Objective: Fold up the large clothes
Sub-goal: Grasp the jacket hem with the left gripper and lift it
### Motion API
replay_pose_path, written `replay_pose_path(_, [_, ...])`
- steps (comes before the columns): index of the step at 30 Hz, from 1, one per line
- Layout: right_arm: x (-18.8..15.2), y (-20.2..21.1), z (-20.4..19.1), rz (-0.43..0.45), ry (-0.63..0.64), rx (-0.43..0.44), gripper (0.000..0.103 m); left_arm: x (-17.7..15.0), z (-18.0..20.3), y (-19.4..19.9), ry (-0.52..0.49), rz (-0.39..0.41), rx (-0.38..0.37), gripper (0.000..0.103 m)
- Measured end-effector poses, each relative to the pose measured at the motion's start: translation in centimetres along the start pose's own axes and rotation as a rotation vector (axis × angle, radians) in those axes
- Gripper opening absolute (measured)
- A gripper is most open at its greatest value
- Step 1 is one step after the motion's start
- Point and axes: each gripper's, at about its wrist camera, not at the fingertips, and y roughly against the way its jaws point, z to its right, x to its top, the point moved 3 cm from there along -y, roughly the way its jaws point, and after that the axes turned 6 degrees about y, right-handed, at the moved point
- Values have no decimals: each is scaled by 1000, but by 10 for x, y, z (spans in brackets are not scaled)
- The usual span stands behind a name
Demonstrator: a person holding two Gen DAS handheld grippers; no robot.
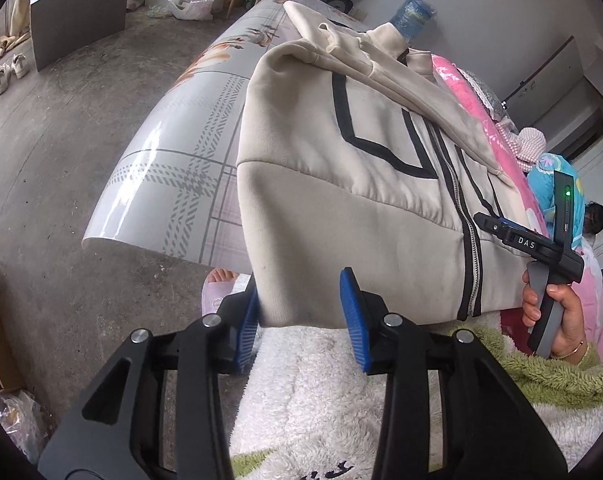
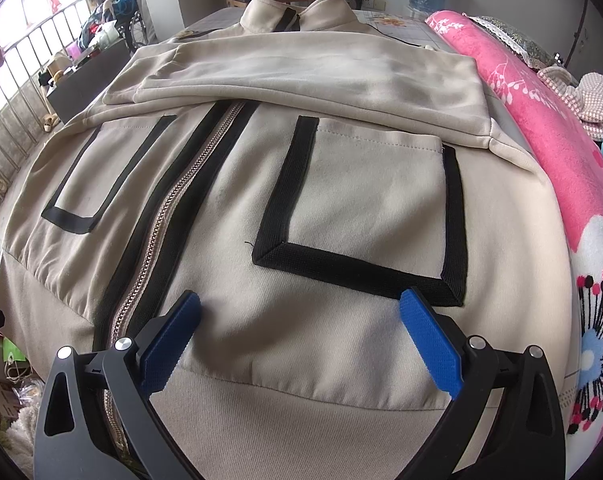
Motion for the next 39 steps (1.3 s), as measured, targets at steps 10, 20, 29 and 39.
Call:
replay_pose_path(10, [0, 2, 2, -13, 4, 15, 97, 5, 7, -7, -50, 13, 60, 13])
replay_pose_path(20, [-40, 66, 52, -11, -108, 43, 88, 5, 23, -7, -185, 25, 199, 7])
replay_pose_path(29, [-93, 82, 88, -115, -243, 37, 74, 4, 26, -7, -243, 12, 224, 7])
replay_pose_path(39, [-114, 78, 115, -141, -365, 31, 52, 4, 29, -9, -276, 8, 228, 7])
